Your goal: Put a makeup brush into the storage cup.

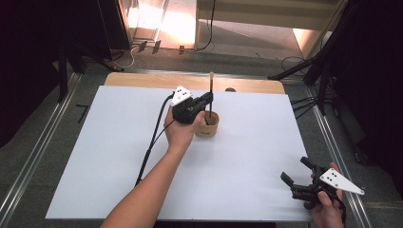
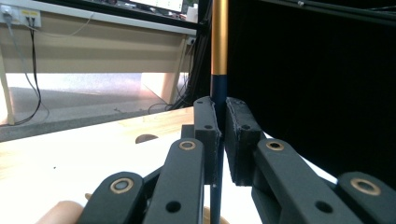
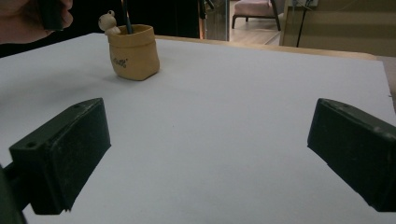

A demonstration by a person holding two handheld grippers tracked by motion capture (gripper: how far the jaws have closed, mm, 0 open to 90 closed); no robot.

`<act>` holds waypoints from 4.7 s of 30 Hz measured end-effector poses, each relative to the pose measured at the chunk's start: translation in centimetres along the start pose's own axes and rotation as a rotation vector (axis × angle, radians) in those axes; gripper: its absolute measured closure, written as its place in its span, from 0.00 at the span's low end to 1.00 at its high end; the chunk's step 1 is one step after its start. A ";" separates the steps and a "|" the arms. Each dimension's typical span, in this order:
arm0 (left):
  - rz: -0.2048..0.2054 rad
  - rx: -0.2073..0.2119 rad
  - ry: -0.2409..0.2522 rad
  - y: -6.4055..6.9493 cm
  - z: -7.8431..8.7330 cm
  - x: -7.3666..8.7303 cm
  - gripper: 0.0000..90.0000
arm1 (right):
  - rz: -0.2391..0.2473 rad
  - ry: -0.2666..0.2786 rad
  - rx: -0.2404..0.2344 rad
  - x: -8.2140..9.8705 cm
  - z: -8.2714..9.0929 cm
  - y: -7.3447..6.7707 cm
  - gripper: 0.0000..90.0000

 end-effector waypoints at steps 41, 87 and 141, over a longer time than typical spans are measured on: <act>-0.042 -0.052 0.004 0.1 -0.1 3.7 0.94 | -0.005 -0.002 -0.001 0.1 0.1 0.1 0.00; -0.117 0.091 -0.088 1.3 2.4 3.3 0.00 | -0.004 -0.006 0.016 0.3 0.5 0.3 0.00; -0.108 0.021 -0.078 -2.2 13.6 4.1 0.00 | 0.013 -0.011 0.026 0.2 0.2 0.3 0.00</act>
Point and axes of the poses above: each handheld gripper's, and its own axes: z roughly backward along the jaws, x roughly out of its underside, y roughly to its right, the point moved 8 cm from there along -z, roughly forward along the jaws, and after that the axes turned 1 degree about -z, right-handed, at the moved point
